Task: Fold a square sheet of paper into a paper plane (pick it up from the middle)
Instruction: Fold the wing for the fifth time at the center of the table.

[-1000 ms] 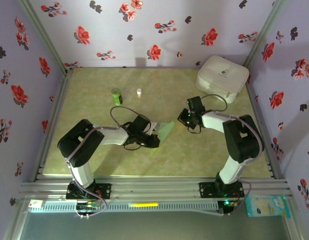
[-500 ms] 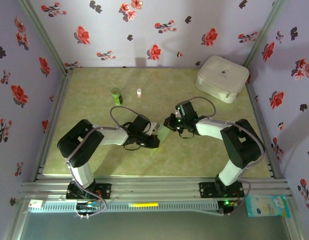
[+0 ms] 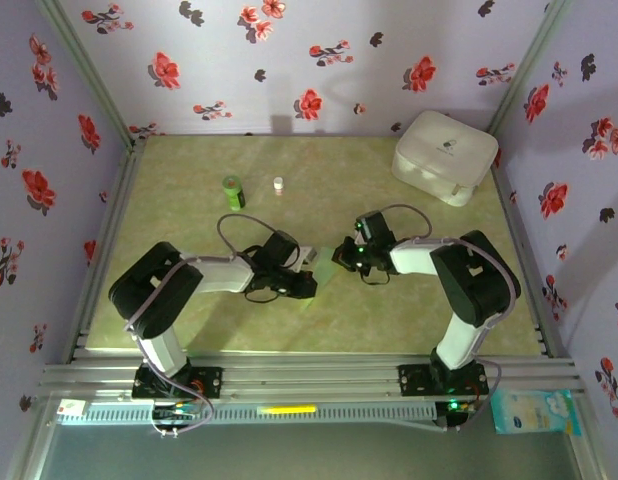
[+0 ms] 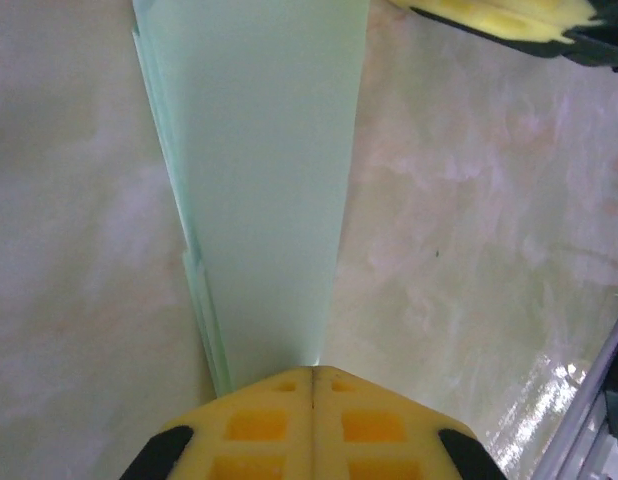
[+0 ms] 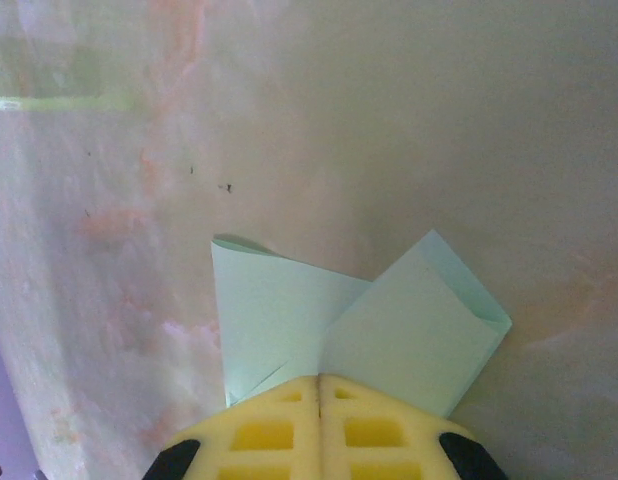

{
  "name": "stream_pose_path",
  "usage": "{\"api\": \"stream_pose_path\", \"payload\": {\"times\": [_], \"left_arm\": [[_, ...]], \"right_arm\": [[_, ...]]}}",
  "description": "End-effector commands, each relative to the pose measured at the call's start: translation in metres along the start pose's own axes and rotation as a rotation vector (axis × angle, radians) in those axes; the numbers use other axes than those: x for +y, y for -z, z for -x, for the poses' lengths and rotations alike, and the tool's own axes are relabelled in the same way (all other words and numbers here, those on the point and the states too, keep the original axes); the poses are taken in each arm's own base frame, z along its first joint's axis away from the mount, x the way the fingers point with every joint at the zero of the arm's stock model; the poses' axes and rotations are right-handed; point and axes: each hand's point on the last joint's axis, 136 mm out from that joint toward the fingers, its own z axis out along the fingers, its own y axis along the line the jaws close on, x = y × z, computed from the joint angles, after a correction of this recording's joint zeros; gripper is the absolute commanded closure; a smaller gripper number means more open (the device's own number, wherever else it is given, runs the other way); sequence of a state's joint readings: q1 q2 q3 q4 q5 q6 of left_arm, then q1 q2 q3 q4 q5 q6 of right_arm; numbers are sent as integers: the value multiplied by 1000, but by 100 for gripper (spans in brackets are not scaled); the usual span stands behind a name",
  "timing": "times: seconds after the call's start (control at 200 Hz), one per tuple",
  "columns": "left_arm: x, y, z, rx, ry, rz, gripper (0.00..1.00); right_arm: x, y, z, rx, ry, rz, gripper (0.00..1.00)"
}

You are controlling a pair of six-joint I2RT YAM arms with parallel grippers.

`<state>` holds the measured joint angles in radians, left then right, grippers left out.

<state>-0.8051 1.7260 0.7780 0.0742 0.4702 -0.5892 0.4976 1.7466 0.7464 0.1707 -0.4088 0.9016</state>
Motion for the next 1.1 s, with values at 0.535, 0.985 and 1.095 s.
{"api": "stream_pose_path", "payload": {"times": [0.535, 0.985, 1.095], "left_arm": [[-37, -14, 67, -114, 16, -79, 98], [20, -34, 3, 28, 86, 82, 96], [25, -28, -12, 43, 102, 86, 96]], "right_arm": [[-49, -7, -10, 6, -110, -117, 100], [-54, -7, -13, 14, -109, -144, 100], [-56, -6, -13, 17, -103, -157, 100]]}}
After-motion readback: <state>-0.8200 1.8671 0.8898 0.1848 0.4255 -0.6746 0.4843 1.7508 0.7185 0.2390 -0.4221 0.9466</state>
